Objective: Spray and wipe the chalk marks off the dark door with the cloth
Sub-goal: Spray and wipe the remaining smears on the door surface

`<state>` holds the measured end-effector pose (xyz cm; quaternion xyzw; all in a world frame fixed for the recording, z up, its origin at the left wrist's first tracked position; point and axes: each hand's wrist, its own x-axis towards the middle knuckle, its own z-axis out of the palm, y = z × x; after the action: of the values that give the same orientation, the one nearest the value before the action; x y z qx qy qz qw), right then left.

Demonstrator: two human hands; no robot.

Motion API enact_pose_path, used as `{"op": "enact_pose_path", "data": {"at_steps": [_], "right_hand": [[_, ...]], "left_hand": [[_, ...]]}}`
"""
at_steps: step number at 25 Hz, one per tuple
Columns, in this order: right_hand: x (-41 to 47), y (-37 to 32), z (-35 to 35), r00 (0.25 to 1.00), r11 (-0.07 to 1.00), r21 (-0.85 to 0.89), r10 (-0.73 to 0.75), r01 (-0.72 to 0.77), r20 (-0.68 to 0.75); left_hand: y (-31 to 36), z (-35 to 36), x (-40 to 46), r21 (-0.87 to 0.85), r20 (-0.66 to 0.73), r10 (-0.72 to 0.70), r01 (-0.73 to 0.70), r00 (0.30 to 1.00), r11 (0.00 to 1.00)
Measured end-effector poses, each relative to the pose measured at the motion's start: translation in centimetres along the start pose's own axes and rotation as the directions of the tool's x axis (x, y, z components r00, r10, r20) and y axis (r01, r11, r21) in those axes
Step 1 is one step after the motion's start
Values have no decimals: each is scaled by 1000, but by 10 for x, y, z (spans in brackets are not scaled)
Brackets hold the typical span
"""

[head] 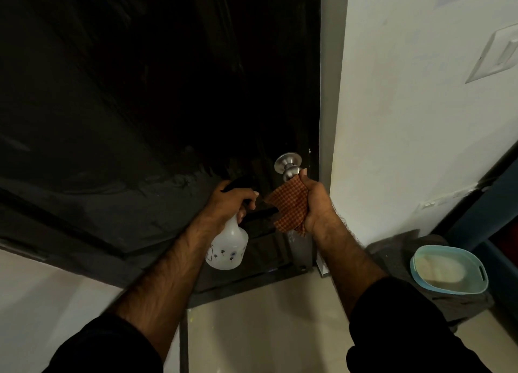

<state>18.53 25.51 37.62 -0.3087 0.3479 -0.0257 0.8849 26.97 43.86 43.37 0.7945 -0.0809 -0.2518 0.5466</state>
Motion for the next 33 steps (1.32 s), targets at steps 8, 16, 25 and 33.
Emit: {"op": "enact_pose_path", "data": {"at_steps": [8,16,25,33], "right_hand": [[19,-13,13,999,998,35,-41,42,-27],[-5,-5,-18,999,991,-132,-15,20,38],[-57,26,-78,990,990,-142,-35,15,-140],[-102,34,-113,940,990,-81,-137,117,-312]], "left_hand": [[0,-2,16,-37,-11,-33,32,999,999],[-4,9,3,-95,-4,-48,47,999,994],[-34,45,-13,-88,143,-55,68,988,994],[-38,86,-26,-59,336,-32,54,941,997]]}}
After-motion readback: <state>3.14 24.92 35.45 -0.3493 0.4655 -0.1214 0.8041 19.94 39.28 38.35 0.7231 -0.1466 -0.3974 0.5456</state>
